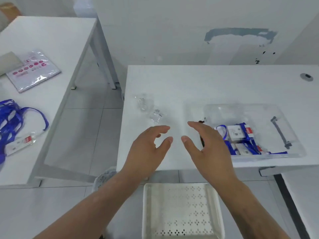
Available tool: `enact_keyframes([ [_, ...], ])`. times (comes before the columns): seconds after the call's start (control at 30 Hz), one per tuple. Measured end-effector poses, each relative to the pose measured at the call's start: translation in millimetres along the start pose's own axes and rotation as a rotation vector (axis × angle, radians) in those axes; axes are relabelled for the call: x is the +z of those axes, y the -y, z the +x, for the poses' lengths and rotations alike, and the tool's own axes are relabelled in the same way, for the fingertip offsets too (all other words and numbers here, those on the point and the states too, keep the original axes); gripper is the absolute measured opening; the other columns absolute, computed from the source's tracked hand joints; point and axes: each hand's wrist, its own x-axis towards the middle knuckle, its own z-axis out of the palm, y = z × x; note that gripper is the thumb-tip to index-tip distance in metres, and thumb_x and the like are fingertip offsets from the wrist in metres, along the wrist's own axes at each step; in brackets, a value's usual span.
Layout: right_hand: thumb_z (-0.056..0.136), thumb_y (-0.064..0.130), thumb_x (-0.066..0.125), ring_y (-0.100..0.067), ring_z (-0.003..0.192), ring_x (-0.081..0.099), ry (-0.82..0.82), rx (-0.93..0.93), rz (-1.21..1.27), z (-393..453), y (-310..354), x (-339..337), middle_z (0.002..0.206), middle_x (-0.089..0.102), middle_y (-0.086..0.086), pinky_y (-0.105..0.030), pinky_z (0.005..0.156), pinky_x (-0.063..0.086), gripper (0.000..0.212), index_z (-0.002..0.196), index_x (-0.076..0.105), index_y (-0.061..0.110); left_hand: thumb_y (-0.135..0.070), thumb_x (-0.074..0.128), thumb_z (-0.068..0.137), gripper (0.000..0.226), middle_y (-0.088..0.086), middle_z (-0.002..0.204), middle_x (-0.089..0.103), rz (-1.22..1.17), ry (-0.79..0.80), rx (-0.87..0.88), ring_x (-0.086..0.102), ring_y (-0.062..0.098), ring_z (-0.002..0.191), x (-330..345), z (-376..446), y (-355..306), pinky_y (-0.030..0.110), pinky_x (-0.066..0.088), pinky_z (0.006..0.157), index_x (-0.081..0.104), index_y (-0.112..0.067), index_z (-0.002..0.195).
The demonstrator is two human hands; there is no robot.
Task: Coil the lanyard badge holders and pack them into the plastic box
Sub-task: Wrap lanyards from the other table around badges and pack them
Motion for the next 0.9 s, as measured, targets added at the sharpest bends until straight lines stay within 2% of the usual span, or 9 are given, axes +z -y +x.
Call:
enact_keyframes([
  [0.07,0.092,0.051,0.056,0.007,0.130,0.037,0.040,-0.016,0.012,-23,34,40,0.136,0.048,0.030,-0.015,0.099,0.032,0.043,0.133,0.050,0.042,-0.044,0.058,0.094,0.032,-0.031,0.121,0.057,0.032,-0.021,-0.020,0.053,-0.006,0.112,-48,-21,36,0.029,0.050,0.095,0.056,-0.043,0.126],
  [0.17,0.092,0.052,0.056,0.007,0.131,0.034,0.074,0.005,0.015,-51,77,89,0.140,0.045,0.028,-0.014,0.103,0.029,0.045,0.135,0.049,0.042,-0.044,0.056,0.095,0.036,-0.032,0.119,0.052,0.064,-0.013,-0.037,0.053,-0.002,0.112,-111,-46,78,0.027,0.046,0.098,0.052,-0.043,0.130],
  [0.3,0.093,0.049,0.057,0.004,0.133,0.032,0.094,0.075,0.054,-78,133,139,0.142,0.043,0.026,-0.022,0.109,0.032,0.044,0.135,0.047,0.043,-0.042,0.054,0.096,0.040,-0.022,0.123,0.052,0.113,0.000,-0.032,0.054,0.003,0.112,-191,-71,122,0.030,0.045,0.100,0.050,-0.037,0.136],
  [0.37,0.093,0.048,0.056,0.004,0.134,0.032,0.104,0.084,0.037,-88,155,156,0.143,0.041,0.027,-0.021,0.108,0.031,0.044,0.136,0.046,0.043,-0.041,0.054,0.096,0.039,-0.020,0.124,0.053,0.128,0.000,-0.036,0.054,0.003,0.111,-218,-80,140,0.031,0.046,0.098,0.051,-0.037,0.135],
  [0.5,0.094,0.047,0.056,0.004,0.134,0.032,0.143,0.080,0.029,-99,183,179,0.144,0.040,0.027,-0.018,0.107,0.027,0.045,0.137,0.045,0.042,-0.039,0.055,0.096,0.037,-0.019,0.126,0.056,0.120,-0.015,-0.075,0.054,0.002,0.111,-243,-92,167,0.032,0.048,0.096,0.052,-0.036,0.132],
  [0.73,0.094,0.044,0.056,0.006,0.128,0.036,0.231,0.001,0.035,-95,214,215,0.137,0.042,0.027,-0.017,0.102,0.029,0.042,0.135,0.047,0.040,-0.039,0.054,0.097,0.037,-0.022,0.127,0.054,0.151,-0.049,-0.112,0.053,-0.001,0.110,-268,-101,198,0.029,0.049,0.096,0.051,-0.035,0.133],
  [0.9,0.094,0.042,0.056,0.001,0.126,0.042,0.285,-0.041,0.013,-86,238,245,0.135,0.046,0.025,-0.026,0.107,0.036,0.043,0.135,0.046,0.039,-0.038,0.054,0.097,0.036,-0.024,0.118,0.051,0.171,-0.092,-0.173,0.054,0.001,0.108,-304,-97,229,0.029,0.050,0.095,0.051,-0.035,0.133],
])
